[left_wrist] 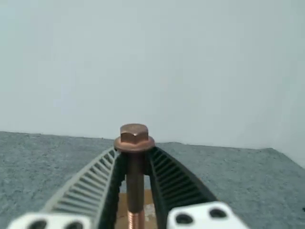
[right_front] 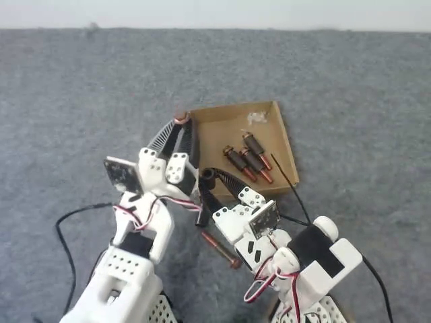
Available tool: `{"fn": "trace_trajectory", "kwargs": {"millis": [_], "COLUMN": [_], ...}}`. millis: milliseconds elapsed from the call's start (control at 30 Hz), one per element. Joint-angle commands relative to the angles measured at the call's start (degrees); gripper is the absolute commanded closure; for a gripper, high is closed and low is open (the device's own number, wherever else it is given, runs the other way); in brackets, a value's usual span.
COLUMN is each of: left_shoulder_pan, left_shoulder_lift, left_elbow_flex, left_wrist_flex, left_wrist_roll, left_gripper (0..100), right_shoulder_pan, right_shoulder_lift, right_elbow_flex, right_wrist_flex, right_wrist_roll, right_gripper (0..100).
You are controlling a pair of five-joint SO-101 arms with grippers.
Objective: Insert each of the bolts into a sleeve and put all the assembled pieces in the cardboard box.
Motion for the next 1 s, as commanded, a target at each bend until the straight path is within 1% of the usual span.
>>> {"fn": "trace_trajectory", "kwargs": {"millis": [0,67,167,367,433,633,833,967], "left_shoulder_pan": [4.48,5.98,6.51,6.51,6.51,6.51,6.59,6.59], "left_shoulder_lift": [-11.08,-15.21,-20.04,-23.38,-23.47,-23.47,-23.47,-23.56], "left_elbow_flex": [-0.13,-0.13,0.13,1.71,1.63,0.84,-3.12,-3.21], "left_wrist_flex": [9.41,14.15,18.81,23.65,25.41,27.08,34.11,34.29], "left_wrist_roll": [0.62,0.62,0.62,0.18,-1.58,-1.85,-1.85,-1.85], "left_gripper": [99,99,99,99,99,99,99,99], "right_shoulder_pan": [-0.40,-0.40,-0.40,-0.31,-0.22,-0.13,-0.13,-0.04], "right_shoulder_lift": [0.04,0.04,0.04,0.04,0.04,0.04,0.04,0.13], "right_elbow_flex": [1.05,1.05,1.14,1.23,1.23,1.23,1.23,1.14], "right_wrist_flex": [0.04,0.04,0.04,0.04,0.04,0.04,0.13,1.98], "right_wrist_roll": [-0.79,-0.79,-0.79,-0.79,-0.70,-0.70,-0.70,-0.79], "right_gripper": [99.4,99.4,99.4,99.3,99.3,99.3,99.3,99.3]}}
